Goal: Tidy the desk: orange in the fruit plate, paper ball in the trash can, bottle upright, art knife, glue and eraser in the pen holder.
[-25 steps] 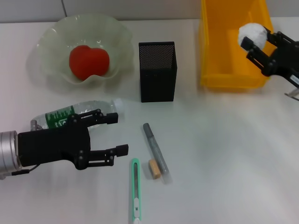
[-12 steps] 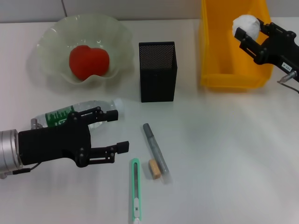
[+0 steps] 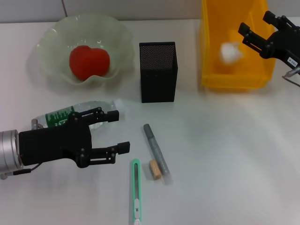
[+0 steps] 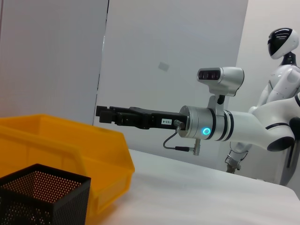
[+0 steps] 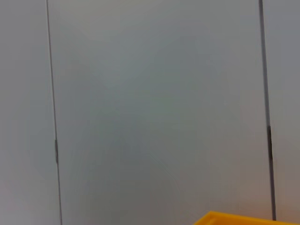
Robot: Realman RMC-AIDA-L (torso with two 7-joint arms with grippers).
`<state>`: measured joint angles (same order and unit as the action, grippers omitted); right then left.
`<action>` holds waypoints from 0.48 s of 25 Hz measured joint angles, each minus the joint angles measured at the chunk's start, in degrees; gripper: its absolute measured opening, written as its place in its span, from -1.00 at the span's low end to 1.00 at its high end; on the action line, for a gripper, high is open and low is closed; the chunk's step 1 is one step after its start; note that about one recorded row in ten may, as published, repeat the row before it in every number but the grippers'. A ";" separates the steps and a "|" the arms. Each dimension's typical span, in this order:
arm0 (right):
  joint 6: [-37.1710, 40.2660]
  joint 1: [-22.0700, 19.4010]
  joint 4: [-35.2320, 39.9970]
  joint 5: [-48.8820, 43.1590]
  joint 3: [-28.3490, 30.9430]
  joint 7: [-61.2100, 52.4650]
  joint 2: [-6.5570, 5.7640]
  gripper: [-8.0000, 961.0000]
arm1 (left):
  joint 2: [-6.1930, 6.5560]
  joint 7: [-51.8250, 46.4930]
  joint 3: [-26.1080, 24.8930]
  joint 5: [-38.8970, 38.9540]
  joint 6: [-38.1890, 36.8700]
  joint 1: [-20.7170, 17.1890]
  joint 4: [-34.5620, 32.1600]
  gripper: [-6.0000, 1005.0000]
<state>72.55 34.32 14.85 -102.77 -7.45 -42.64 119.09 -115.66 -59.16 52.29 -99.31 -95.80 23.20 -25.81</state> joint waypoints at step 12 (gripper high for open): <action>3.05 -0.73 -0.08 0.18 0.57 0.06 0.06 0.67 | -0.09 -0.14 0.00 0.00 0.00 0.01 -0.03 0.50</action>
<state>75.60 33.58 14.77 -102.59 -6.88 -42.57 119.15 -115.75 -59.31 52.29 -99.31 -95.79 23.21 -25.84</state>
